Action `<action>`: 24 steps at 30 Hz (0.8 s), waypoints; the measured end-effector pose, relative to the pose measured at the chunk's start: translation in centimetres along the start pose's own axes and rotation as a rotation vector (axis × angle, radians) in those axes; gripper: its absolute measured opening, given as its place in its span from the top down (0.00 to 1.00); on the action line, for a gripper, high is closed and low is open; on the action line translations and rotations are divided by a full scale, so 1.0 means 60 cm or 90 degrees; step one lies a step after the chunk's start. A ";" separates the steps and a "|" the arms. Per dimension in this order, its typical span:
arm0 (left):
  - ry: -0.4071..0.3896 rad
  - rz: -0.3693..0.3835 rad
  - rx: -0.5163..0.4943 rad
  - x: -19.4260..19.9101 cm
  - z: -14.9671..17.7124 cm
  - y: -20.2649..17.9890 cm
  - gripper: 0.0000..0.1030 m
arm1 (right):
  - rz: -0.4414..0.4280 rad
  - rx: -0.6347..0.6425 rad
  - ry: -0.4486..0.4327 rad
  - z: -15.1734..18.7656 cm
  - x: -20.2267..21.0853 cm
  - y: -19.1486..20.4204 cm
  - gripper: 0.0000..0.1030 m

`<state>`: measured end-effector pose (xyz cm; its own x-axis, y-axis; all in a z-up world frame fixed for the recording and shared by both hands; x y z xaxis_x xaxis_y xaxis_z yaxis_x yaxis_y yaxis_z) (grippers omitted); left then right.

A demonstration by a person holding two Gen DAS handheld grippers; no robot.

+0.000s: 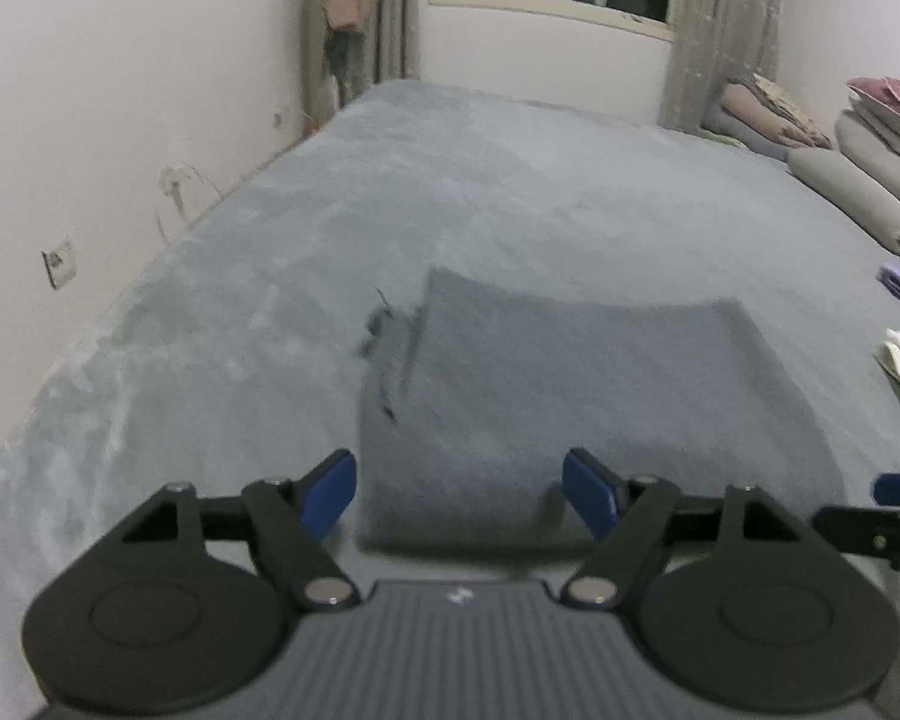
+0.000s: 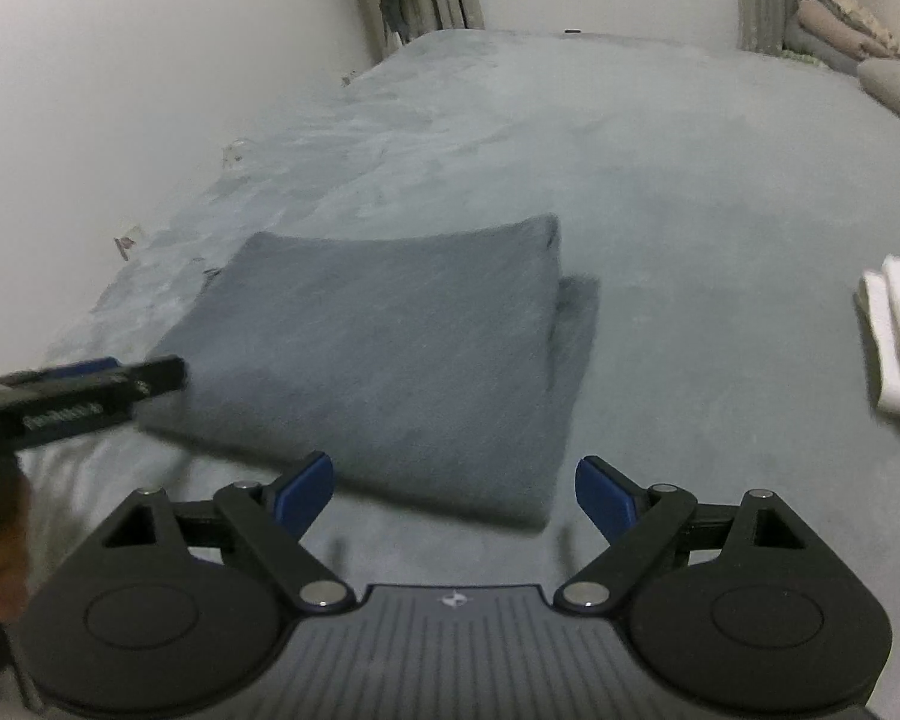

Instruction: Fold clothes

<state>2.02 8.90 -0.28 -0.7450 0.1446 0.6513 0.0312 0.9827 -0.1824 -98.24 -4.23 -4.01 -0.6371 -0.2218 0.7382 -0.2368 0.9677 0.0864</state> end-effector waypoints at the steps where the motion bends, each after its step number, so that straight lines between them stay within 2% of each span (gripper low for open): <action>1: 0.004 0.005 0.009 -0.001 0.003 0.002 0.26 | -0.011 -0.014 0.003 0.002 -0.001 -0.002 0.15; 5: 0.010 0.011 0.084 -0.008 0.002 0.036 0.26 | -0.077 -0.133 0.021 -0.009 -0.023 -0.028 0.15; 7: 0.033 0.064 0.159 -0.016 0.010 0.056 0.23 | -0.099 -0.169 0.039 -0.008 -0.035 -0.034 0.15; 8: 0.044 0.081 0.187 -0.021 0.013 0.063 0.22 | -0.092 -0.176 0.045 -0.007 -0.040 -0.038 0.15; 10: 0.044 0.086 0.202 -0.026 0.014 0.072 0.22 | -0.071 -0.186 0.055 -0.005 -0.051 -0.047 0.15; 16: 0.041 0.076 0.189 -0.030 0.014 0.072 0.19 | -0.069 -0.222 0.054 -0.010 -0.069 -0.056 0.15; 21: 0.037 0.069 0.190 -0.045 0.005 0.077 0.16 | -0.081 -0.254 0.047 -0.015 -0.082 -0.059 0.10; 24: 0.037 0.052 0.165 -0.048 0.005 0.067 0.17 | -0.080 -0.255 0.042 -0.019 -0.090 -0.055 0.10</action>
<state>4.08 12.42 -3.11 -0.7067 0.2364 0.6668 -0.0872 0.9062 -0.4137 -93.17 -6.07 -7.50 -0.5699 -0.3450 0.7458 0.0024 0.9069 0.4214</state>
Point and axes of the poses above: each gripper's, at about its wrist camera, not at the fingertips, and x roughly against the way its jaws point, y to its left, z to its underside, the point moved 7 cm from there along -x, roughly the way its jaws point, and after that the axes turned 10 degrees about z, right-handed, at the moved point
